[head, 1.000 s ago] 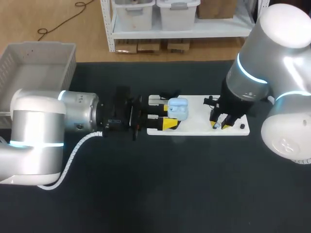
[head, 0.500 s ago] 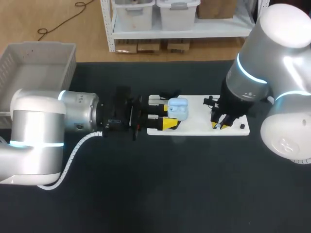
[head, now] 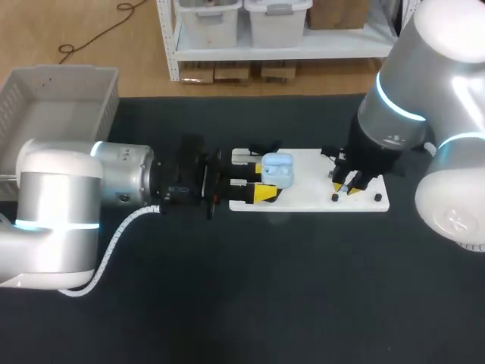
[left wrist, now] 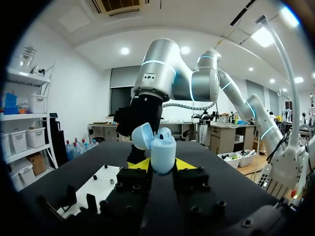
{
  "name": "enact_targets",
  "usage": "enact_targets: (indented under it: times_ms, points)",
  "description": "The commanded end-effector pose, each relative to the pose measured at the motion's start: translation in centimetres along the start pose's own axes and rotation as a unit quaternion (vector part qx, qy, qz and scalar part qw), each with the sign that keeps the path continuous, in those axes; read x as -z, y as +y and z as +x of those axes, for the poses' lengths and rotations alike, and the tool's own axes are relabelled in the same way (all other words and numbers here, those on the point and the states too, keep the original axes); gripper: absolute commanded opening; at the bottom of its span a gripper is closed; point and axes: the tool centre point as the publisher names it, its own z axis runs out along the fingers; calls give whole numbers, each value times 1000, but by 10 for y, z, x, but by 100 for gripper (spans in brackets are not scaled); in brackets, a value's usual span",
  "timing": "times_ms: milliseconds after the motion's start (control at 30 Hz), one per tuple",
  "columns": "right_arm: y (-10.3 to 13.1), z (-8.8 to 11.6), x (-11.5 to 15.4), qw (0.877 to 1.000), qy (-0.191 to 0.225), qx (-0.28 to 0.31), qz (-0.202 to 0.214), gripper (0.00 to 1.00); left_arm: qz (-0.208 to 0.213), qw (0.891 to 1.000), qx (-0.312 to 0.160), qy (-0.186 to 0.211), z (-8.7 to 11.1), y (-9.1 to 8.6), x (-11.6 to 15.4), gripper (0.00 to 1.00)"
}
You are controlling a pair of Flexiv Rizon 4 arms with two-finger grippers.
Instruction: Pick up each earbud case from the left stands, insert the matching earbuds, close the lid, and place the case in the box.
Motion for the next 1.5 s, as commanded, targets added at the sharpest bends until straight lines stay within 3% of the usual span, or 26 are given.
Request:
enact_targets:
  times_ms: [33,467,867,1033,1500]
  points:
    - [-7,7,20,1000,-8,-9,-5,0,-2,1000,-2,-2,1,-1,0,0]
    - [-5,11,80,999,-4,-50,-17,0,-2,1000,-2,-2,1,-1,0,0]
    - [26,25,130,1000,12,4,22,0,-2,1000,-2,-2,1,-1,0,0]
    - [40,35,138,997,49,43,33,0,-2,1000,-2,-2,1,-1,0,0]
    - [40,35,138,997,49,43,33,0,-2,1000,-2,-2,1,-1,0,0]
